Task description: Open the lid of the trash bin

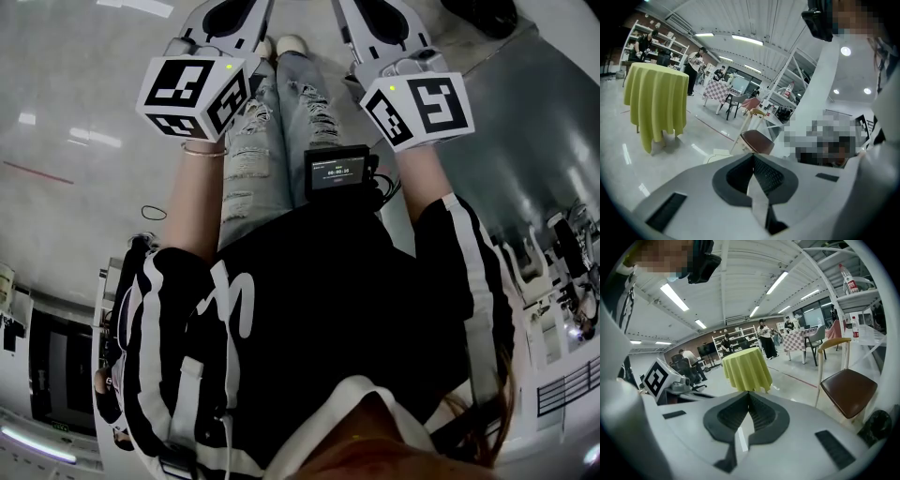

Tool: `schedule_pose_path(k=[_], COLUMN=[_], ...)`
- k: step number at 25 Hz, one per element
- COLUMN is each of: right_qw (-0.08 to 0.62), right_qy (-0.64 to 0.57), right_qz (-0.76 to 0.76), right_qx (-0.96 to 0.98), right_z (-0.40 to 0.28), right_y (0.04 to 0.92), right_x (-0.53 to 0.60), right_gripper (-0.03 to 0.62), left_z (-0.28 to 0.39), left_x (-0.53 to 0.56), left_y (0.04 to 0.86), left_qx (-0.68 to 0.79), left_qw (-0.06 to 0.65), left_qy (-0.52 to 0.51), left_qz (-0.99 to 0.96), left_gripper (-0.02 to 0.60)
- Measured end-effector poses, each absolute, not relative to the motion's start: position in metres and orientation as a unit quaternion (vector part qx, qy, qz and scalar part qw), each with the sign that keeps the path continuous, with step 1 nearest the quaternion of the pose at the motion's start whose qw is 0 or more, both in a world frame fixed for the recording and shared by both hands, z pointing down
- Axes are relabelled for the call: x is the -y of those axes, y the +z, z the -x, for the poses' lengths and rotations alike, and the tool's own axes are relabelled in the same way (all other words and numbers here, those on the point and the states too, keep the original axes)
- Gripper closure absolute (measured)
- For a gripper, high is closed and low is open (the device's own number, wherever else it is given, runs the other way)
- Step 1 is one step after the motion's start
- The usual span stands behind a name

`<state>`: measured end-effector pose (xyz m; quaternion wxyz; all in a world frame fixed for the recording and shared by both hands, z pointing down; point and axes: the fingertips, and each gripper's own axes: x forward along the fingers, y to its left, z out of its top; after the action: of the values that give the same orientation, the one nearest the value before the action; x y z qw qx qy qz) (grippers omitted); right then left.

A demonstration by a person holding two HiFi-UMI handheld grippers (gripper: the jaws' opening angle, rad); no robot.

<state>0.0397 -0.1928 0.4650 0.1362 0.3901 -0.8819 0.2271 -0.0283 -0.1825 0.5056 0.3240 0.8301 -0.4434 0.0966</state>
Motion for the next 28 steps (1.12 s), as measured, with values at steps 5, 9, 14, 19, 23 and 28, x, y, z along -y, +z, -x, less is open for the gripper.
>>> schedule_pose_path(k=[5, 9, 14, 19, 23, 28], right_qw=[0.133, 0.134, 0.138, 0.137, 0.136, 0.139], right_qy=[0.239, 0.243, 0.247, 0.252, 0.256, 0.261], right_qz=[-0.393, -0.394, -0.396, -0.395, -0.398, -0.401], right_qx=[0.878, 0.876, 0.874, 0.873, 0.871, 0.867], right_z=[-0.042, -0.043, -0.043, -0.041, -0.04, -0.042], right_y=[0.477, 0.485, 0.502, 0.511, 0.517, 0.527], right_x=[0.194, 0.194, 0.19, 0.189, 0.192, 0.196], right_gripper=[0.585, 0.585, 0.585, 0.585, 0.585, 0.585], left_z=[0.026, 0.026, 0.025, 0.024, 0.024, 0.02], left_x=[0.183, 0.182, 0.177, 0.177, 0.18, 0.184], left_y=[0.514, 0.521, 0.536, 0.545, 0.55, 0.554], left_qx=[0.439, 0.439, 0.438, 0.437, 0.433, 0.428], left_qw=[0.327, 0.332, 0.337, 0.34, 0.344, 0.344], left_qy=[0.095, 0.097, 0.1, 0.099, 0.099, 0.103], left_qz=[-0.831, -0.829, -0.827, -0.827, -0.827, -0.83], left_gripper=[0.574, 0.574, 0.574, 0.574, 0.574, 0.574])
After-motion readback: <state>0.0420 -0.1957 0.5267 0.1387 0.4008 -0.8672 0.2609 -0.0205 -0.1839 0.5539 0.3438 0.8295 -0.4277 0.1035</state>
